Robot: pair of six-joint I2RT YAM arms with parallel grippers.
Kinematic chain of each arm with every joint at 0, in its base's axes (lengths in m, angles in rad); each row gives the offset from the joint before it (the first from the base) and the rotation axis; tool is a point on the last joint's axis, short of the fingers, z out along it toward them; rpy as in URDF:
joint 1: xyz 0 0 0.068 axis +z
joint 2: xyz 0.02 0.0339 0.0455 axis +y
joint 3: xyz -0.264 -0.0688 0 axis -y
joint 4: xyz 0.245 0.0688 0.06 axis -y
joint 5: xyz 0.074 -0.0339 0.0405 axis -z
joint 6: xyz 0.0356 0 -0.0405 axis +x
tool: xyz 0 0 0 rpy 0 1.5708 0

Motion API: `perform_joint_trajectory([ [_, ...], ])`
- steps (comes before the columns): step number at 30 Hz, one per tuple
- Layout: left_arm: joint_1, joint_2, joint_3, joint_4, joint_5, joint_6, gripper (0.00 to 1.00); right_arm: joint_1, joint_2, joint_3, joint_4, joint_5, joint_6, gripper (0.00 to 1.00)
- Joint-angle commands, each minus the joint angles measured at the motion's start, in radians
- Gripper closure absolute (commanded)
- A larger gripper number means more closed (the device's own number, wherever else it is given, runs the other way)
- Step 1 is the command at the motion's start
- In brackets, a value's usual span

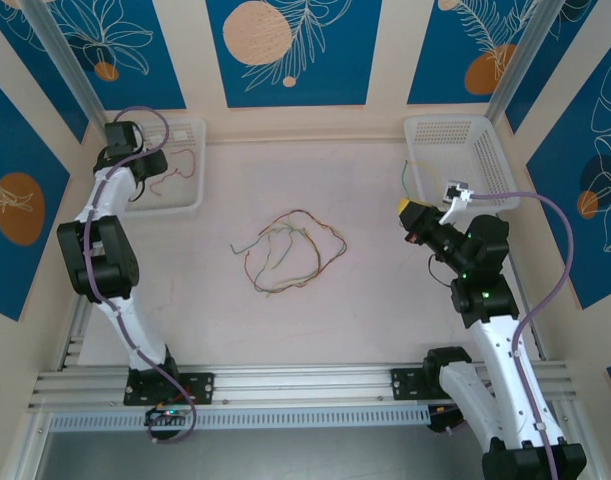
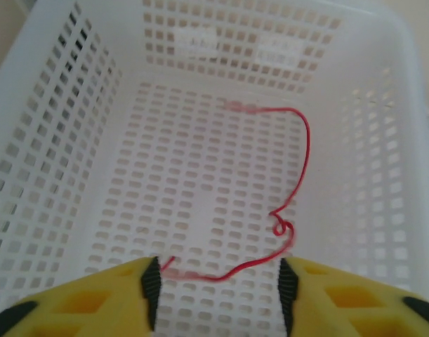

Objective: Untangle the cables

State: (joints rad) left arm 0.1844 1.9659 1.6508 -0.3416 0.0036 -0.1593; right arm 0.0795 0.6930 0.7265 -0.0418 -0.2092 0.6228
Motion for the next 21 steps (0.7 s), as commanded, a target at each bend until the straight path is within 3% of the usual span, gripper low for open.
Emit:
perform_joint_trajectory([
  [1, 0.013, -0.004, 0.047, -0.061, -0.075, -0.014, 0.47, 0.008, -0.025, 0.040, -0.022, 0.015, -0.032, 1.00],
  [5, -0.014, -0.113, -0.022, -0.078, -0.074, -0.025, 0.47, 0.009, -0.022, 0.050, -0.038, 0.027, -0.040, 1.00],
  [9, -0.092, -0.338, -0.177, -0.059, -0.059, -0.062, 0.47, 0.005, 0.053, 0.122, -0.110, 0.003, -0.041, 1.00],
  [15, -0.344, -0.762, -0.500, 0.064, -0.158, -0.101, 0.49, -0.072, 0.344, 0.405, -0.363, -0.172, -0.068, 1.00],
  [21, -0.587, -1.003, -0.722, 0.170, -0.158, -0.168, 0.52, -0.188, 0.531, 0.590, -0.447, -0.173, -0.040, 1.00],
])
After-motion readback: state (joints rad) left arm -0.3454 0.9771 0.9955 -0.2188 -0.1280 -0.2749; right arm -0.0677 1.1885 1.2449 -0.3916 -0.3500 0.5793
